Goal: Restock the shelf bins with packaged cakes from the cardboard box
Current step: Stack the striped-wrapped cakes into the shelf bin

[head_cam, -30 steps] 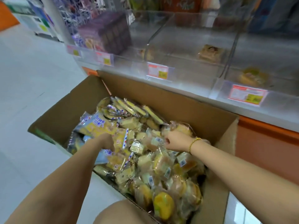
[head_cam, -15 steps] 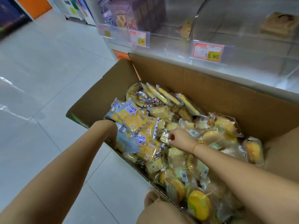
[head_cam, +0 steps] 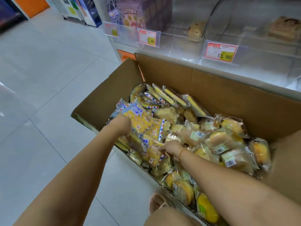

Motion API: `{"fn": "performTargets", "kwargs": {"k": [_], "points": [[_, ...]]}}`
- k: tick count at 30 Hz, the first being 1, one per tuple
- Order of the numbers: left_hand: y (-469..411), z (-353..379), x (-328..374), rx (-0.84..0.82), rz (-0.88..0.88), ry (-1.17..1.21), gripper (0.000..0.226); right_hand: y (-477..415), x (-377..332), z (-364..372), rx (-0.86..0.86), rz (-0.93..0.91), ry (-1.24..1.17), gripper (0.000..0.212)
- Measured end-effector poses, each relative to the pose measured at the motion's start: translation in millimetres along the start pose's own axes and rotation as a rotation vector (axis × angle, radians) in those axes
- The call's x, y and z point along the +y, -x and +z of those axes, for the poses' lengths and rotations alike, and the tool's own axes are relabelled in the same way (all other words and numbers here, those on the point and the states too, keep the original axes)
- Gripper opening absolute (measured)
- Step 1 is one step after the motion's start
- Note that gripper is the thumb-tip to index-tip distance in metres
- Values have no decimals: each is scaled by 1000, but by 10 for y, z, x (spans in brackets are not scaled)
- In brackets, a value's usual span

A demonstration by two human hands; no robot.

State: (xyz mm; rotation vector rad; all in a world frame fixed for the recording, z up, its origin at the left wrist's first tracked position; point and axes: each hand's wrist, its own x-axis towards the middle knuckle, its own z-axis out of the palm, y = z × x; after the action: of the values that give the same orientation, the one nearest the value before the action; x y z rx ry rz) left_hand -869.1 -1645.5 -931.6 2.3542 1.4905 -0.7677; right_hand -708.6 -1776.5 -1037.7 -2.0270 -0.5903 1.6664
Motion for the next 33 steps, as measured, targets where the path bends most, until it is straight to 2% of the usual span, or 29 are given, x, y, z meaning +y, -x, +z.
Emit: {"fn": "performTargets", "kwargs": {"k": [3, 5, 7, 11, 15, 20, 22, 24, 25, 26, 30, 31, 33], "points": [[124, -28, 20, -33, 33, 79, 13, 151, -142, -177, 73, -130, 292, 31], [181, -71, 13, -3, 93, 171, 5, 336, -213, -447, 101, -246, 306, 36], [287, -215, 77, 45, 127, 263, 18, 646, -288, -808, 175, -356, 355, 38], [553, -616, 347, 140, 183, 359, 44, 1292, -423, -1623, 284, -505, 557, 22], [812, -994, 738, 201, 268, 451, 34, 1921, -426, -2324, 279, -595, 567, 21], [1072, -1223, 1374, 209, 369, 618, 27, 2513, -189, -2959, 253, -619, 464, 28], [1163, -1275, 1671, 215, 418, 600, 24, 2716, -16, -3151, 231, -619, 354, 42], [1260, -1335, 1991, 237, 482, 533, 21, 2898, 173, -3327, 268, -643, 322, 79], [1305, -1365, 2157, 240, 515, 477, 21, 2980, 278, -3415, 286, -652, 337, 88], [1353, -1395, 2324, 234, 546, 415, 21, 3049, 381, -3495, 290, -655, 364, 85], [1547, -1475, 2967, 173, 664, 189, 24, 3364, 732, -3732, 287, -677, 409, 22], [1596, -1480, 3121, 153, 696, 157, 24, 3444, 795, -3766, 277, -679, 388, 14], [1694, -1466, 3427, 95, 767, 147, 22, 3526, 919, -3884, 307, -681, 371, 18]]}}
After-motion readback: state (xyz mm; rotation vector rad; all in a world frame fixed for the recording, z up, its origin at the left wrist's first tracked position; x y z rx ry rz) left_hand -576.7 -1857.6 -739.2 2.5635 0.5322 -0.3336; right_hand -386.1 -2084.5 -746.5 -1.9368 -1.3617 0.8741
